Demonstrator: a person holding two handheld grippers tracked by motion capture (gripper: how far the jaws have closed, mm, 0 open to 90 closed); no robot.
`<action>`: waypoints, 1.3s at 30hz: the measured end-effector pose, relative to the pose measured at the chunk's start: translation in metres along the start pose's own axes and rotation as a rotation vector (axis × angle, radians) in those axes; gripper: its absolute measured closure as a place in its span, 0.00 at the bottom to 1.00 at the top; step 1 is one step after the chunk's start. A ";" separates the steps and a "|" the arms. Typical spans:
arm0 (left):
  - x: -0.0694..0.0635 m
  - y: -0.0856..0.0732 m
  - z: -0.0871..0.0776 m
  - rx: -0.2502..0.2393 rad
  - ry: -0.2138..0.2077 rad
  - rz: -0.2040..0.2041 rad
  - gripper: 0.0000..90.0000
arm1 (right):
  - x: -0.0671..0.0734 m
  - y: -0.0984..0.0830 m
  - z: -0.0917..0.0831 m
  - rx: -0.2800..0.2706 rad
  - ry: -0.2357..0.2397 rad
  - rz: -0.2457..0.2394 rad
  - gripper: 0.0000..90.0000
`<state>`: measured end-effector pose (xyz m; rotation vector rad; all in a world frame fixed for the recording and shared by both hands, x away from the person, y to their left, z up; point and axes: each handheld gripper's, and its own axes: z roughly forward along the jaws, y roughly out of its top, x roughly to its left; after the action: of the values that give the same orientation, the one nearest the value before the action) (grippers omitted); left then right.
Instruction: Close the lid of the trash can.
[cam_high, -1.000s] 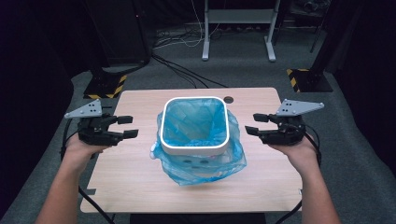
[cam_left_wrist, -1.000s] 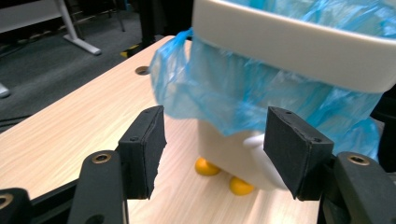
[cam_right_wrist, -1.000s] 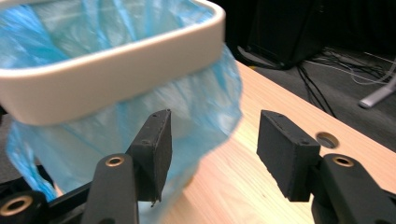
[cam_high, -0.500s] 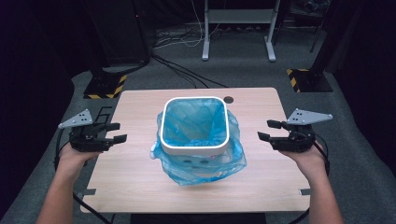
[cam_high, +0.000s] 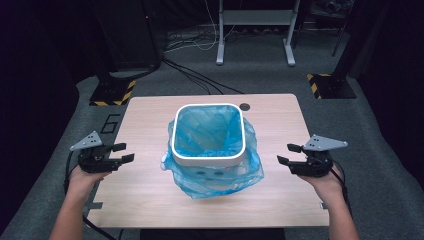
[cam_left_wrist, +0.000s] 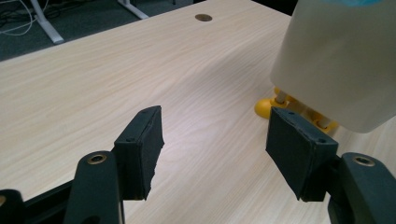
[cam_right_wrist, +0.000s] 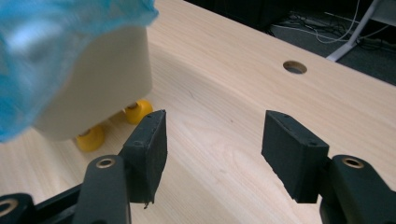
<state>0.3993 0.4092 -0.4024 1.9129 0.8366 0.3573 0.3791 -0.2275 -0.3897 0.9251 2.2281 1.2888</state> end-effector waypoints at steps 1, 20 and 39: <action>0.001 -0.003 0.002 0.002 0.006 -0.004 0.40 | 0.000 -0.004 0.002 0.001 -0.005 0.004 0.44; 0.008 -0.047 0.031 0.016 0.080 -0.064 0.35 | -0.014 -0.048 0.024 -0.003 -0.048 0.121 0.33; 0.022 -0.083 0.057 0.117 0.094 -0.061 0.34 | -0.032 -0.103 0.046 0.086 -0.109 0.199 0.19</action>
<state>0.4146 0.4101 -0.5040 1.9855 0.9951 0.3708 0.3949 -0.2590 -0.5020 1.2461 2.1655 1.2021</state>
